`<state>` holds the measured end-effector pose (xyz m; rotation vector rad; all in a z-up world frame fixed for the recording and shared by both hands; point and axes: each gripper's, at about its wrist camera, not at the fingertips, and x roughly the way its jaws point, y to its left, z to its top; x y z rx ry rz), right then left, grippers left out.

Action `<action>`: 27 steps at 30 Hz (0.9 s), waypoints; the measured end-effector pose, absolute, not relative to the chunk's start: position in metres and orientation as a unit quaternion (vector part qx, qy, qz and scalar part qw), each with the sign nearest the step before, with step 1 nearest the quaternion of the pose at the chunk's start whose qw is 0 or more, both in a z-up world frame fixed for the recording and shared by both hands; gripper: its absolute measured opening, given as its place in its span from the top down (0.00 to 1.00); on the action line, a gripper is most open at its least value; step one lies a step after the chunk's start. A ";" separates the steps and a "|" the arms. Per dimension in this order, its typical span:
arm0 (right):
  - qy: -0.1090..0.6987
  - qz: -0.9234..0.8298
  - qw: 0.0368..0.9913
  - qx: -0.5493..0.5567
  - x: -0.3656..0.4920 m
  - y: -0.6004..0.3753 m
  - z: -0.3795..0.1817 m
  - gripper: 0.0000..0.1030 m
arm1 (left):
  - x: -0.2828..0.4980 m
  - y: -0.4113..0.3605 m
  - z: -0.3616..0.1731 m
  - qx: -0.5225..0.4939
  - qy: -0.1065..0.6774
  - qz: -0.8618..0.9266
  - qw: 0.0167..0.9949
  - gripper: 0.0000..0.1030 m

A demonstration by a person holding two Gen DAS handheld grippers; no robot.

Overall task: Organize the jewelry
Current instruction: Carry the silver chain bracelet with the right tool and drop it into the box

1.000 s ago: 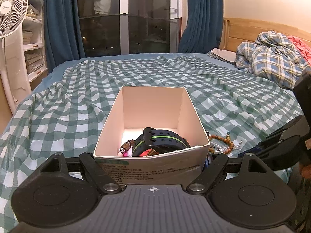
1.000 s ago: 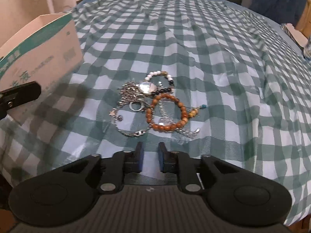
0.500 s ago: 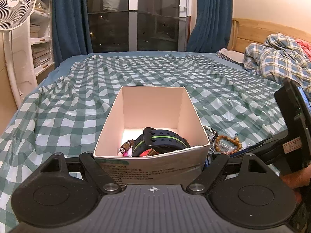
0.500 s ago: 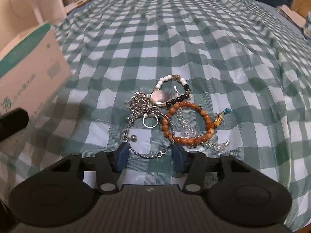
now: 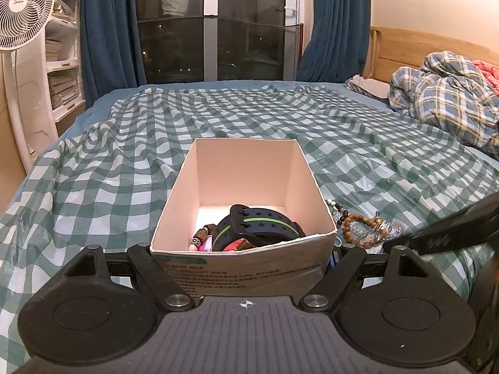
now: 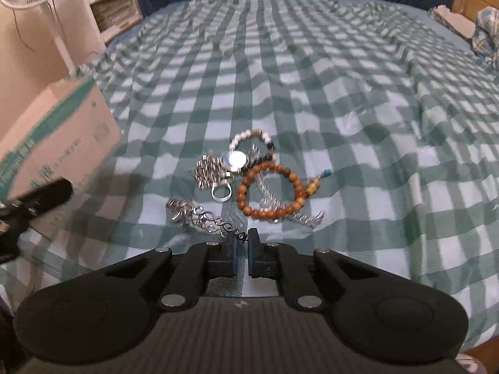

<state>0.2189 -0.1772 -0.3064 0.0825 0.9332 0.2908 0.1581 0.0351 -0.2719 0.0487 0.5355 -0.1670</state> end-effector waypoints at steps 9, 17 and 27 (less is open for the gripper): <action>0.343 0.167 0.923 0.045 0.206 -0.178 -0.215 0.00 | 0.157 0.034 -0.269 0.024 0.257 -0.079 0.963 0.46; 0.263 0.244 0.933 0.030 0.196 -0.142 -0.139 0.00 | 0.149 0.031 -0.263 0.031 0.234 -0.083 0.968 0.46; 0.296 0.294 0.907 -0.062 0.205 -0.074 -0.144 0.00 | 0.137 0.029 -0.250 0.037 0.188 -0.090 0.977 0.46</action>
